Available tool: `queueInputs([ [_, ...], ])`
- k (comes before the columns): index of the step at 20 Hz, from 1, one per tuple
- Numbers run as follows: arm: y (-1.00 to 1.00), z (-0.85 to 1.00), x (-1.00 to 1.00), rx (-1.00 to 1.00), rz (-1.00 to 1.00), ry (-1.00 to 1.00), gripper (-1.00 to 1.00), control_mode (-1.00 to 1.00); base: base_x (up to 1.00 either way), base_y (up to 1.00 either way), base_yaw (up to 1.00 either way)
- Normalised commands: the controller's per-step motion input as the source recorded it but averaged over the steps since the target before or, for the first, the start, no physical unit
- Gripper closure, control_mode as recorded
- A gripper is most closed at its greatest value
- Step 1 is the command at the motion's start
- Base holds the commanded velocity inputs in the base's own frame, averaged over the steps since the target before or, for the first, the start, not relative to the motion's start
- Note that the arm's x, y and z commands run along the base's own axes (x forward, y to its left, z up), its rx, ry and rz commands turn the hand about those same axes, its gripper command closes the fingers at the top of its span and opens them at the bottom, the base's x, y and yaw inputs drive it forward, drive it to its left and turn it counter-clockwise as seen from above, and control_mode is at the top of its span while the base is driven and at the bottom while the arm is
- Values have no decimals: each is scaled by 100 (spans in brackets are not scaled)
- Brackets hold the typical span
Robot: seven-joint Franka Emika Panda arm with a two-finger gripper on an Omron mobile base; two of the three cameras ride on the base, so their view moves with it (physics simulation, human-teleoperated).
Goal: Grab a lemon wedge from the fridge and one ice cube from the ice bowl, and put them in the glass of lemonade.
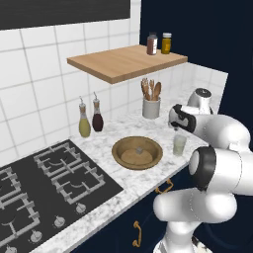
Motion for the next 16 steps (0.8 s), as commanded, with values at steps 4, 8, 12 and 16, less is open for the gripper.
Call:
queueInputs([
  [4,9,24,-41,2,6,-13,-100,-100,0,0,0],
  [8,57,40,-18,0,7,-14,-100,-100,0,0,0],
  [12,80,92,-77,-8,7,2,-100,-100,0,0,0],
  [16,85,75,-80,-8,3,22,-100,-100,0,0,0],
])
